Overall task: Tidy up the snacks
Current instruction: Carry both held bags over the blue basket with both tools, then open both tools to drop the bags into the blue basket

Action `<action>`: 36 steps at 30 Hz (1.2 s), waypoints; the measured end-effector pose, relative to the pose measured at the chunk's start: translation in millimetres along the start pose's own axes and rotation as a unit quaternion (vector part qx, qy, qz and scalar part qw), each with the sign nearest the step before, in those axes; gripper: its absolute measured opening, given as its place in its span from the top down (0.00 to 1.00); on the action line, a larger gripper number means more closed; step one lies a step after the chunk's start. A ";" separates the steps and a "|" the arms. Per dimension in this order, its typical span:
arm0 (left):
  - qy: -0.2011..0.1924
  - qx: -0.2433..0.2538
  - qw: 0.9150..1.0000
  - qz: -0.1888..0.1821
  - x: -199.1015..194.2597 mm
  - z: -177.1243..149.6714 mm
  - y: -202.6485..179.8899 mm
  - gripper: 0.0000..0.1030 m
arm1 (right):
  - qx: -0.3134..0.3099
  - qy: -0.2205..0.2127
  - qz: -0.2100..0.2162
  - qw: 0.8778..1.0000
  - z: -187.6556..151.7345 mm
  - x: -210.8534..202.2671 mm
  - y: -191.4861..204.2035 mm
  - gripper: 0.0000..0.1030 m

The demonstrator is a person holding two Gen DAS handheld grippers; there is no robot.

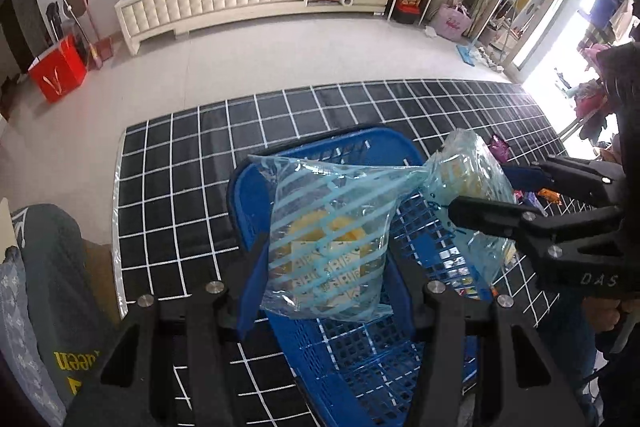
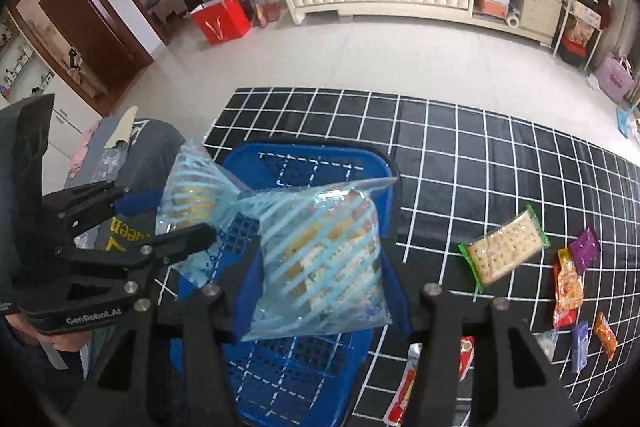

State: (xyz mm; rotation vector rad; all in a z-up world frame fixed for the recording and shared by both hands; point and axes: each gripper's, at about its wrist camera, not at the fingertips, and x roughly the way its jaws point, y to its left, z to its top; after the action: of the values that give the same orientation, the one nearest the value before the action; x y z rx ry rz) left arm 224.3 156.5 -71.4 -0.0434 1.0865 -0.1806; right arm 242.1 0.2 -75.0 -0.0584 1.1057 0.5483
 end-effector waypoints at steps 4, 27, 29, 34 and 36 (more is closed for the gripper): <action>0.008 -0.016 1.000 -0.009 8.4 1.6 7.5 0.49 | -0.012 0.006 -0.014 1.000 6.8 9.0 4.7 0.42; 0.007 -0.054 0.998 -0.026 9.7 5.6 24.2 0.34 | -0.039 0.000 -0.042 0.998 22.6 11.4 5.1 0.19; 0.005 -0.056 0.998 -0.024 4.8 2.3 22.8 0.34 | -0.036 0.001 -0.039 0.999 19.4 6.3 4.1 0.19; -0.007 -0.048 0.999 -0.011 -20.0 -5.2 6.9 0.34 | -0.029 -0.012 -0.032 0.999 6.2 -24.9 -2.8 0.19; -0.013 -0.042 0.999 -0.007 -31.6 -7.6 -2.9 0.34 | -0.020 -0.018 -0.028 0.999 1.6 -38.1 -6.2 0.19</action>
State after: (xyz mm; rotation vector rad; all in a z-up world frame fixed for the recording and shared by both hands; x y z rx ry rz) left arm 202.9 159.3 -46.9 -0.1283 1.0671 -0.1465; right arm 233.6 -19.6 -43.0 -0.1131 1.0547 0.5195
